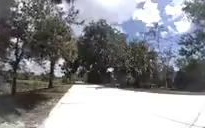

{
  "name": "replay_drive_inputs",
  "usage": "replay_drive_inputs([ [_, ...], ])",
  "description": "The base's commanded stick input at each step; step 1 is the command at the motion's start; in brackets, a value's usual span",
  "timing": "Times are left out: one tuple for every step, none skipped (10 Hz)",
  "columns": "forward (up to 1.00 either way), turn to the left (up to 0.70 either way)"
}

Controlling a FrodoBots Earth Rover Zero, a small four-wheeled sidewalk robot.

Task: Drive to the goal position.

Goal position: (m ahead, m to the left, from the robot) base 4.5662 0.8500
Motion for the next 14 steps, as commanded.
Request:
replay_drive_inputs([
  [0.7,0.0],
  [0.7,0.0],
  [0.7,0.0],
  [0.7,0.0],
  [0.7,0.0],
  [0.7,0.0],
  [0.7,0.0],
  [0.7,0.0],
  [0.7,0.0],
  [0.7,0.0],
  [0.7,0.0],
  [0.7,0.0],
  [0.7,0.0],
  [0.7,0.0],
])
